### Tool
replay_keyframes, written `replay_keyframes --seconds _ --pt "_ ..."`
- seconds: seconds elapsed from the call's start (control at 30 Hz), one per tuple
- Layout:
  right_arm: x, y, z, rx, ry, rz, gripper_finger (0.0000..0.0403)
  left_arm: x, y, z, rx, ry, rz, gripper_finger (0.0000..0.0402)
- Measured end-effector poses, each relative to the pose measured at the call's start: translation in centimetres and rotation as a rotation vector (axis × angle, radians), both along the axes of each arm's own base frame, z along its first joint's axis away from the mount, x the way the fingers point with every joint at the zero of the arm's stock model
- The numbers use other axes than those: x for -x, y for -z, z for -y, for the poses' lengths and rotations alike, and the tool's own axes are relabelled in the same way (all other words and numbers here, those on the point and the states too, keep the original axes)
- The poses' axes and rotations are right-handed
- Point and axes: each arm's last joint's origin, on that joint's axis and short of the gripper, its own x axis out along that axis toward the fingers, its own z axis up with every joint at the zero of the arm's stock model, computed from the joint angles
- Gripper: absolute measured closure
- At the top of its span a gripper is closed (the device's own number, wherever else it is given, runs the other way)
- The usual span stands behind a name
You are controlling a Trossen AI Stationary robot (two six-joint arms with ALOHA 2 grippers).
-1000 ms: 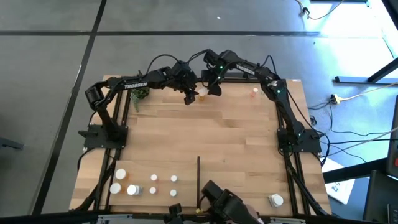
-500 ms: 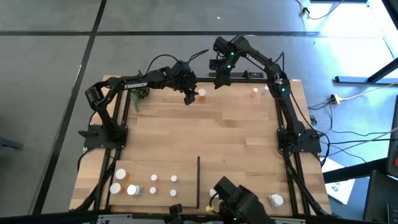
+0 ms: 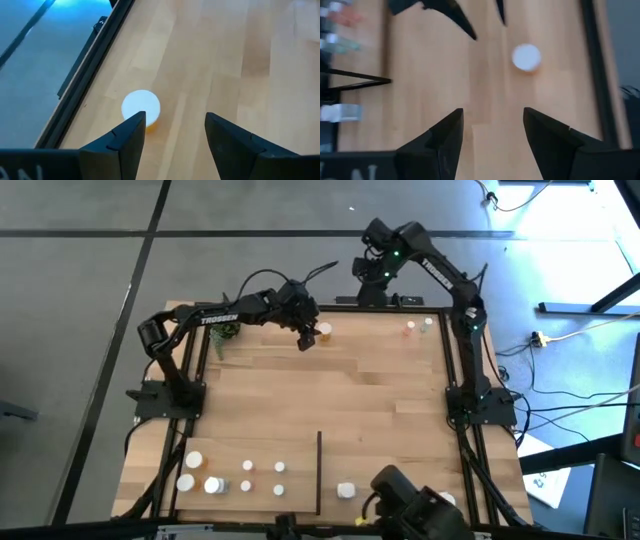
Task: Pick and place medicine bottles onto shelf by color
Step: Adjust the big orange pill bottle on the shelf
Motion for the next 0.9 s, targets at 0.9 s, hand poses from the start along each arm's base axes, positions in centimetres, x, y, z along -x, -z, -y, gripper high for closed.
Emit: replay_keyframes --seconds 0.9 --pt "2.4 -3.8 -1.6 0.142 0.078 -0.02 0.0195 10.9 -7.3 10.0 0.366 -0.313 -0.391 0.0203"
